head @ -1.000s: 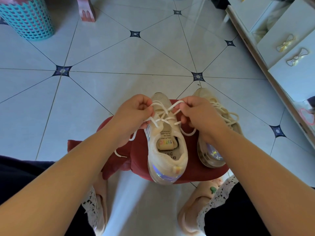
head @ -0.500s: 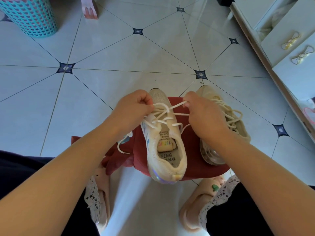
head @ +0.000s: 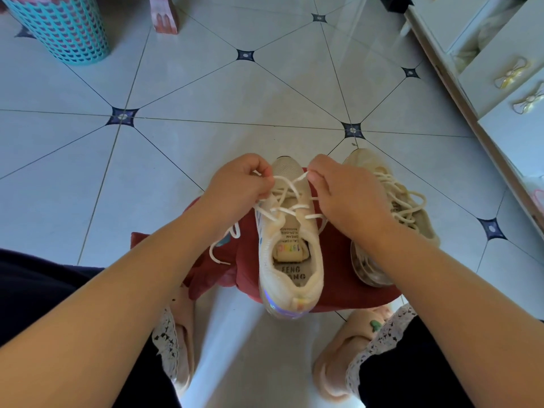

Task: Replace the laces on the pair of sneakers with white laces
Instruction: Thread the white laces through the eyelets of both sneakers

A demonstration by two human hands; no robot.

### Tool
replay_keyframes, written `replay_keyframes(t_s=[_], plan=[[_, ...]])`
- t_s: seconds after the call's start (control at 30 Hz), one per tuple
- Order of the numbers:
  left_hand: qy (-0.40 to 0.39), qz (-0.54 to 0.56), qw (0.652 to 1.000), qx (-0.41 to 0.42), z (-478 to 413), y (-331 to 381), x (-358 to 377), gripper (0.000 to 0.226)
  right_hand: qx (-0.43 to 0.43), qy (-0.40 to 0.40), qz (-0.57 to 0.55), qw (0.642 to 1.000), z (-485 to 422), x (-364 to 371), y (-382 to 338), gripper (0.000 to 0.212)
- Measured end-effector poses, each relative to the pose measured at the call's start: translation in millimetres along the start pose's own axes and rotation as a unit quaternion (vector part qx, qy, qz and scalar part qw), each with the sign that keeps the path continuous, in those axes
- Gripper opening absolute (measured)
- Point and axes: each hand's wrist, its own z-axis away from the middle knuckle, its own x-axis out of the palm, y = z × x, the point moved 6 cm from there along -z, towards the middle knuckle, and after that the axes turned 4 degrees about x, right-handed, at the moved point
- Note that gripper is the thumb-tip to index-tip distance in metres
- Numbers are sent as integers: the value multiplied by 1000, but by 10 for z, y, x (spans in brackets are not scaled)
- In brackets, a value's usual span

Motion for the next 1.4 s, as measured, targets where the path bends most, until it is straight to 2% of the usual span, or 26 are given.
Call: replay_keyframes(t_s=[0.17,0.33,0.43,0.5,0.6,0.67,0.73,0.8,0.87,0.93,1.03,1.13,1.3,1.4], plan=[[13,-53,998,32,5,78,-61,26,-22,-11,91,996,42,9,58,11],[-87,120,989,-6,54,55,-16,24,4,3,100,995,46,-3,131,15],[-71,155,985,-38,35,-23,-50,23,-6,1,101,995,57,12,122,11],[-45,113,992,-44,10,-76,-71,22,2,-11,76,997,46,52,139,13],[-16,14,999,-24,10,-96,-40,15,47,-24,-42,998,25,60,183,15],[37,-86,995,34,25,-44,-61,20,77,-18,-110,991,27,32,180,28],[88,-167,977,104,57,73,-99,32,84,11,-148,985,41,-44,151,38],[78,-213,960,166,87,170,-62,31,76,3,-162,984,58,-81,96,29],[26,-252,949,187,112,197,37,21,74,-61,-184,978,69,-22,50,13],[-14,-284,939,193,126,189,130,10,79,-105,-209,969,75,26,30,9],[-36,-302,933,192,99,177,198,5,70,-128,-196,970,48,47,-2,8],[-33,-296,938,176,57,126,197,12,39,-122,-174,976,36,43,-59,11],[10,-195,970,147,74,71,153,13,72,-67,-287,953,73,23,-15,16],[-15,-211,963,168,82,115,173,14,57,-63,-296,952,70,62,-58,24]])
